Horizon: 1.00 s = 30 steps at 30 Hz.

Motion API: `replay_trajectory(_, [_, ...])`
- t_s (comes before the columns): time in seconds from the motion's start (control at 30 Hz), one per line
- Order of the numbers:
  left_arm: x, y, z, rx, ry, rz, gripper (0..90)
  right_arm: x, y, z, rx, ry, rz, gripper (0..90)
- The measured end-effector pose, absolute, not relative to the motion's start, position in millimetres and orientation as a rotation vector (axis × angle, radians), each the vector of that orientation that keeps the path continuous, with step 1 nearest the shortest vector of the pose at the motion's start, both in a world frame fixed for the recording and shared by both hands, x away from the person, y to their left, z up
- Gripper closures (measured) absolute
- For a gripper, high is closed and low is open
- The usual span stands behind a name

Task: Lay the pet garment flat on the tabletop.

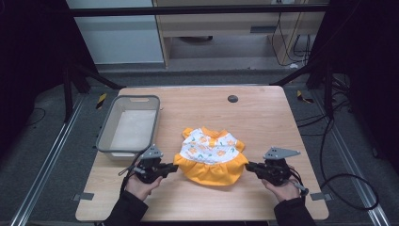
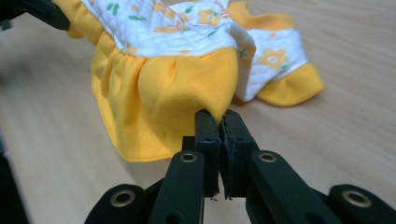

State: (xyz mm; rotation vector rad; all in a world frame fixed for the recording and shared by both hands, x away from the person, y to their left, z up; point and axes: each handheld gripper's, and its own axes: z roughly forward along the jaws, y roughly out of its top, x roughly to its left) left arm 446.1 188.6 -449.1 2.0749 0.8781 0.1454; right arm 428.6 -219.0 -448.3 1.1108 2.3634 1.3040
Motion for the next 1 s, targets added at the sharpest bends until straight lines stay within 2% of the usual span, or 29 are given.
replay_trajectory(0.07, [429.3, 190.4, -452.9, 2.105, 0.874, 0.108, 86.5, 418.0, -220.4, -448.1, 1.113, 2.397, 1.31, 86.4])
replay_trajectory(0.17, [418.4, 188.7, -457.8, 2.133, 0.873, 0.124, 85.7, 406.2, -221.9, -452.8, 1.117, 2.44, 1.278, 86.0])
replay_trajectory(0.3, [416.5, 186.5, -466.4, 2.161, 0.895, 0.145, 79.9, 402.5, -223.3, -462.4, 1.124, 2.447, 1.215, 83.3])
replay_trajectory(0.33, [416.3, 186.2, -469.2, 2.167, 0.911, 0.15, 72.8, 403.5, -222.0, -469.3, 1.112, 2.44, 1.147, 81.0])
replay_trajectory(0.47, [413.0, 190.2, -470.1, 2.163, 0.927, 0.184, 54.4, 405.4, -220.1, -474.3, 1.107, 2.446, 1.12, 76.8])
replay_trajectory(0.53, [410.1, 195.0, -465.7, 2.134, 0.927, 0.203, 52.1, 405.4, -221.1, -472.4, 1.097, 2.436, 1.127, 73.6])
replay_trajectory(0.6, [407.1, 200.3, -459.8, 2.094, 0.923, 0.227, 43.7, 405.0, -224.5, -465.3, 1.091, 2.376, 1.176, 68.2])
replay_trajectory(0.8, [413.7, 212.8, -437.2, 1.997, 0.925, 0.32, 39.3, 410.0, -228.4, -453.8, 1.09, 2.287, 1.243, 64.1])
replay_trajectory(1.0, [443.6, 208.4, -423.7, 1.966, 0.925, 0.41, 39.8, 426.1, -225.3, -441.1, 1.081, 2.222, 1.263, 60.1])
